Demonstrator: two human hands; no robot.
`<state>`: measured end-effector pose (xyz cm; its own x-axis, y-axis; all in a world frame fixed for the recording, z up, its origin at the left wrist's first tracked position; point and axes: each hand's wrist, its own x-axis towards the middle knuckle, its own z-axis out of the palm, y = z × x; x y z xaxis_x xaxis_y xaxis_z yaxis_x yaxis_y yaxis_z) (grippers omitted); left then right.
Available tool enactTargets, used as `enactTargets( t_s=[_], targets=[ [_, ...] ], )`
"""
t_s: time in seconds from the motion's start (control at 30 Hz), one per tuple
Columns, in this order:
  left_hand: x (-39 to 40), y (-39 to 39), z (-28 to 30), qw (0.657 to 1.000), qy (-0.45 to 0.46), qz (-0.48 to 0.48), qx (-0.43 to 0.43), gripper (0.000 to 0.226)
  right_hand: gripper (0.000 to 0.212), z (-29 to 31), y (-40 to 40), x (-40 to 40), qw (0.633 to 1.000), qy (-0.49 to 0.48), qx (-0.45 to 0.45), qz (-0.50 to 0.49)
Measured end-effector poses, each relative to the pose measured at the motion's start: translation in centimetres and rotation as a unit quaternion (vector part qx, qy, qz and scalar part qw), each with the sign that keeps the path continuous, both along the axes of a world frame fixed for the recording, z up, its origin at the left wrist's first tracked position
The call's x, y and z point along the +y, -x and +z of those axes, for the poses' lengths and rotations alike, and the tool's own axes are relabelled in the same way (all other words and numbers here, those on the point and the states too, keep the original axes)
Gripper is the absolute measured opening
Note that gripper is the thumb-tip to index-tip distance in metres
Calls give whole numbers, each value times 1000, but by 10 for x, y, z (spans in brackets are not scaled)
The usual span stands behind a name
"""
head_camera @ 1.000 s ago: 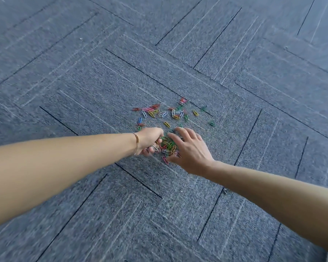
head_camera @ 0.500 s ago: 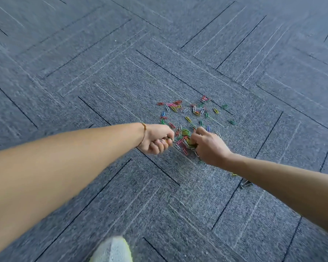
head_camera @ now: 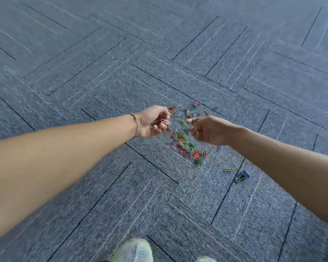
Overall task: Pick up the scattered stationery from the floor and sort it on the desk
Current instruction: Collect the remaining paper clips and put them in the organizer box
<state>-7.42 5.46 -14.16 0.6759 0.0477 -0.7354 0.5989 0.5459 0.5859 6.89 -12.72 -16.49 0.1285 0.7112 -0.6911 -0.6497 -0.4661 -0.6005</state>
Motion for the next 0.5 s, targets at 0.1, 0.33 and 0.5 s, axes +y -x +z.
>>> enactTargets(
  t_s=[0.1, 0.33, 0.5],
  targets=[
    [9, -3, 3, 996, 10, 54, -64, 31, 23, 15, -13, 2, 998, -40, 38, -12],
    [28, -17, -20, 983, 97, 132, -87, 21, 29, 22, -26, 46, 995, 36, -36, -81],
    [33, -29, -48, 972, 80, 218, -41, 38, 32, -19, -29, 46, 953, 136, -240, -126]
  ],
)
